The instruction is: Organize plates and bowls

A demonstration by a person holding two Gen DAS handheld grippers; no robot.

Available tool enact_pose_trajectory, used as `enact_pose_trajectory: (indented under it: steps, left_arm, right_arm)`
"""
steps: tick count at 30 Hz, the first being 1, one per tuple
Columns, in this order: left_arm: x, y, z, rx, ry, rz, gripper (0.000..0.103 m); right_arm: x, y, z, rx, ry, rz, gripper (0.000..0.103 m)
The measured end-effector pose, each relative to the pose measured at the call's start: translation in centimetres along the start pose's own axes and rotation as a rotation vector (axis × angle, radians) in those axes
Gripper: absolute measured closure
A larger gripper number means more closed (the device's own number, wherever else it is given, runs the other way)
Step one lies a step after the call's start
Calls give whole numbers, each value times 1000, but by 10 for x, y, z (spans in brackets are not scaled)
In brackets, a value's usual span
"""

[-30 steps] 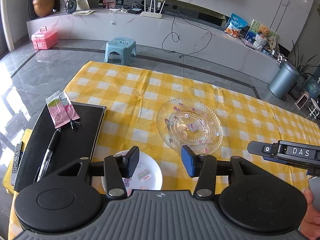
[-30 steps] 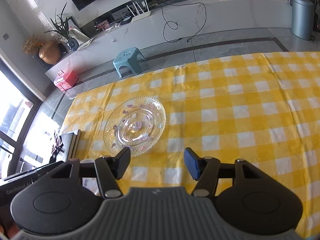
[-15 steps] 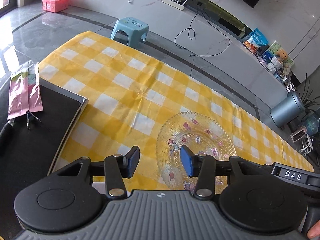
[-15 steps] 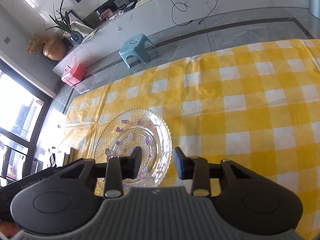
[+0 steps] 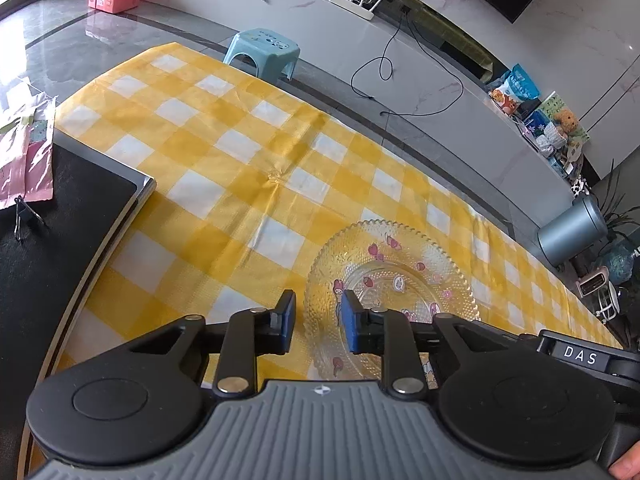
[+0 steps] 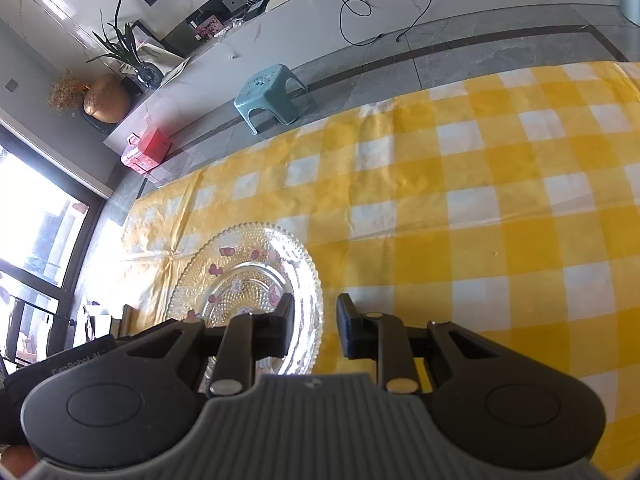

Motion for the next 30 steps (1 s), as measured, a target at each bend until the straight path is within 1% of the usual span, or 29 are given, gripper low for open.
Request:
enact_pose_trajectory:
  steps: [1,2,3,6,10,14,23,30]
  left_arm:
    - [0,0,0,-5,-4,4,81]
    - [1,-1,0,-6,-3,6,84]
    - [1,-1,0,-8,-4,6,86]
    - [2,0,0,-11,-11,-3,88]
    - [2,-1,-1,-22,-10,0,89]
    - [3,-4,-6,-28,-20,20,89]
    - [9,-7,-23,1,-7,39,89]
    - [19,-9,-48,24,-10,44,89]
  right_arm:
    - [0,0,0,-1,-2,-2,80]
    - [1,0,-1,-1,-3,-6,80]
    - [2,-1,-1,-1,-2,-9,82]
    - [4,-2,0,-11,6,-3,91]
    - [6,-1,-1,4,-3,-3,95]
    - [6,2,-3,21,-4,8,95]
    - [10,9,-16,45,7,-7,96]
    - [19,12,-43,41,15,-10,97]
Point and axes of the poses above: each gripper's, at about its wrist camera, not at the fingertips, and z roughly the way its jaws point, y to its left, x to its underside, the point moved 5 cm from there along z, roughly the way its jaws point, and after that the axes turned 2 degrees about -y, right-handed, at the moved point
